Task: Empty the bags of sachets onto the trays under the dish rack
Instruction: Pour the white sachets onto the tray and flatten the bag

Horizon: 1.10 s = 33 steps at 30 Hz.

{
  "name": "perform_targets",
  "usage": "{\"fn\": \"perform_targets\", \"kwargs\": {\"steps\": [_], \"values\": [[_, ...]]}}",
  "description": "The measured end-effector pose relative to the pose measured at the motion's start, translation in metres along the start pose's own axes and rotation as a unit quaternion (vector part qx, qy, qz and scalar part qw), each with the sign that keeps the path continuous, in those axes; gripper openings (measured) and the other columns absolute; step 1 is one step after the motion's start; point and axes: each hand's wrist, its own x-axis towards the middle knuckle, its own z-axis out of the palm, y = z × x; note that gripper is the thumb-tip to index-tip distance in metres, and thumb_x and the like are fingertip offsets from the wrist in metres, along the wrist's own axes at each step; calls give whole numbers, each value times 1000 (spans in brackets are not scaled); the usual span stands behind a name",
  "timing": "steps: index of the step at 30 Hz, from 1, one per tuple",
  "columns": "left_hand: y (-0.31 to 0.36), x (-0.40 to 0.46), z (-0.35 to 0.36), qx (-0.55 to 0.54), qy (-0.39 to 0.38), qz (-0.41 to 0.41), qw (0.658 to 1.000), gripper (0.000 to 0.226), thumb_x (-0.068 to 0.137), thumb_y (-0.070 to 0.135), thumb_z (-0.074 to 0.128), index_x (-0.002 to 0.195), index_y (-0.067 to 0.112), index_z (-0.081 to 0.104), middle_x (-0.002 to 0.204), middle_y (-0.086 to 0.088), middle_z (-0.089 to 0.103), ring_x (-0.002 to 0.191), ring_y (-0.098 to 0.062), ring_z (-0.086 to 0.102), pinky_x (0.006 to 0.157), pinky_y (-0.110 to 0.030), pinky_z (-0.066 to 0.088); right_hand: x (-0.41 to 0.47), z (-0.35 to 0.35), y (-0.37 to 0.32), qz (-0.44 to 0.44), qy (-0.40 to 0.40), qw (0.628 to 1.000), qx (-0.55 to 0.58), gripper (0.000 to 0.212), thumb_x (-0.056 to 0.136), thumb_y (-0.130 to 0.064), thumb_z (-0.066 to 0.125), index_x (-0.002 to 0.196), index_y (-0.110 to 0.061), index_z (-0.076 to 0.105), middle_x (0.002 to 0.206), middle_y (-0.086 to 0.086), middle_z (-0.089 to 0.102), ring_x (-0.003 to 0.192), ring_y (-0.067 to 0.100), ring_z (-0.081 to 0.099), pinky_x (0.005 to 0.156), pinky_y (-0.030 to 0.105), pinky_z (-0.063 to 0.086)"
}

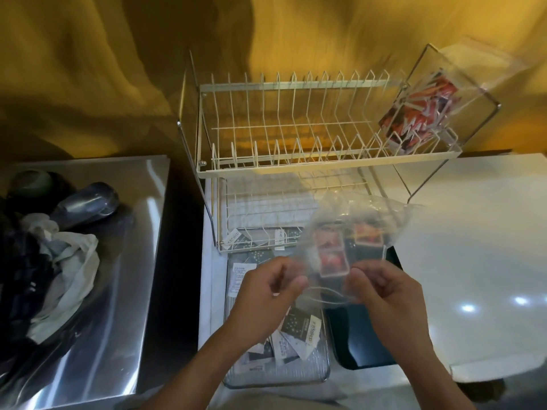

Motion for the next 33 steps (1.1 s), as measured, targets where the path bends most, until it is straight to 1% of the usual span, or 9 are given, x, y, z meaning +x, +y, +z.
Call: {"fn": "perform_targets", "kwargs": {"steps": [4, 10, 14, 17, 18, 20, 22, 29, 33], "values": [[4, 4, -4, -66, 43, -17, 997, 12, 90, 4, 66, 89, 15, 71, 69, 10, 71, 64, -10, 70, 65, -25, 58, 4, -3, -10, -8, 3, 1000, 3, 10, 85, 0, 65, 81, -7, 71, 62, -7, 75, 53, 7, 71, 49, 10, 52], [19, 12, -10, -87, 60, -9, 994, 10, 89, 8, 67, 84, 16, 71, 59, 0, 66, 52, -14, 61, 56, -32, 55, 14, -8, -21, -24, 38, 999, -15, 9, 86, -8, 67, 78, -9, 72, 55, 13, 67, 43, 30, 55, 43, 19, 46], [27, 17, -13, -85, 65, 0, 994, 7, 89, 9, 68, 85, 14, 70, 60, -2, 65, 51, -15, 59, 55, -36, 53, 20, -9, -29, -25, 49, 998, -2, 13, 87, -5, 64, 77, -11, 71, 42, -2, 62, 32, 9, 51, 38, 14, 43], [33, 19, -11, -73, 64, 8, 995, 8, 89, 9, 68, 84, 15, 70, 60, -1, 65, 51, -15, 58, 54, -34, 53, 19, -10, -30, -32, 52, 998, 14, 15, 87, -12, 65, 76, -17, 74, 48, 13, 65, 42, 31, 58, 46, 33, 51], [34, 19, -10, -69, 61, 9, 996, 10, 89, 9, 68, 83, 17, 70, 59, -1, 65, 51, -15, 58, 53, -31, 53, 17, -12, -29, -31, 56, 998, 14, 16, 88, -13, 65, 75, -16, 73, 45, 10, 62, 41, 27, 55, 46, 29, 49], [36, 18, -5, -62, 47, 12, 997, 13, 89, 9, 68, 82, 19, 70, 58, 0, 65, 50, -13, 58, 52, -25, 52, 13, -17, -23, -17, 72, 997, 6, 20, 89, -11, 63, 71, -13, 71, 42, -6, 60, 39, 6, 52, 45, 16, 46], [36, 17, 2, -60, 28, 13, 998, 13, 90, 8, 66, 81, 16, 70, 56, 1, 64, 49, -11, 57, 51, -23, 51, 5, -24, -20, -1, 88, 996, 0, 20, 91, -11, 62, 73, -11, 70, 44, -11, 60, 40, -1, 51, 43, 10, 43], [18, 14, 29, -63, -25, -7, 998, 12, 90, 10, 67, 81, 17, 68, 63, -12, 66, 53, -14, 60, 55, -32, 55, -43, -36, 6, 101, 89, 989, 55, 13, 91, -14, 60, 86, -5, 68, 68, 21, 68, 57, 17, 64, 53, 22, 53], [1, 4, 46, -64, -69, -40, 995, 14, 89, 7, 67, 81, 18, 68, 69, -12, 71, 57, -14, 64, 63, -41, 57, -73, -38, 28, 156, 118, 980, 25, 14, 92, -6, 60, 80, -3, 66, 58, 18, 68, 52, 20, 62, 54, 33, 50]]}}
